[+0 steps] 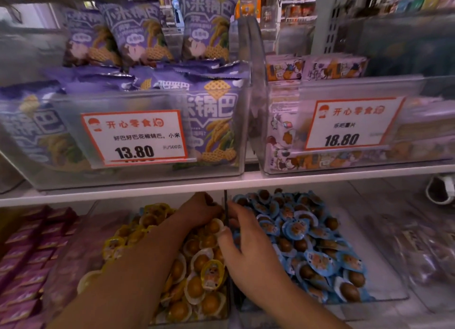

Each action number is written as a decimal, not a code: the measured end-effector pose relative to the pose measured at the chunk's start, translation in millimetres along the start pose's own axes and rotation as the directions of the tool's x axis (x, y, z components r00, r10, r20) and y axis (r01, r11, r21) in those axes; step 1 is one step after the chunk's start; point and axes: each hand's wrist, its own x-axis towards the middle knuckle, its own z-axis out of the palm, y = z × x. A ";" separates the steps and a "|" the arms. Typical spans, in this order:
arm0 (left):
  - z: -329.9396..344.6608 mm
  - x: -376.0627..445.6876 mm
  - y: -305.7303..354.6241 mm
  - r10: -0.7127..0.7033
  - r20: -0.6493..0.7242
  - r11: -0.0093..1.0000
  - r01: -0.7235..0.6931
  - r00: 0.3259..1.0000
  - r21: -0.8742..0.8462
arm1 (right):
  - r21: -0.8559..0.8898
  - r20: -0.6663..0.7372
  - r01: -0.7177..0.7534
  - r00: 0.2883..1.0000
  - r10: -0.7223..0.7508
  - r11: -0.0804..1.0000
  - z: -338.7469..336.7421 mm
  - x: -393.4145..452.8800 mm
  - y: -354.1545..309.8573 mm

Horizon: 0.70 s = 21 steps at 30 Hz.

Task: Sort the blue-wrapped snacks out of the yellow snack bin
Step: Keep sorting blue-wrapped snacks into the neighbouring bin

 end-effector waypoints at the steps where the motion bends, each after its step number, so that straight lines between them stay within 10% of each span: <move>1: 0.5 0.5 -0.2 0.005 -0.018 0.997 -0.007 1.000 -0.073 | 0.005 -0.001 0.000 1.000 0.000 1.000 0.6 0.0 0.0; 4: -1.8 -5.3 2.6 0.033 0.002 0.985 -0.033 0.999 -0.172 | 0.012 -0.010 0.010 1.000 -0.010 1.000 2.2 1.0 1.9; 8: 0.3 -17.7 3.6 0.151 0.135 0.917 -0.189 0.979 0.350 | 0.009 -0.007 0.006 1.000 -0.006 1.000 2.4 1.5 2.5; 15: -20.4 -29.9 -5.7 0.135 0.192 0.832 -0.216 0.972 0.510 | 0.038 -0.005 0.011 1.000 -0.010 0.999 2.5 1.1 5.3; 21: -59.9 -58.3 -6.9 -0.001 -0.146 0.948 -0.046 0.989 -0.316 | 0.017 -0.012 0.005 1.000 -0.005 1.000 3.3 2.6 8.1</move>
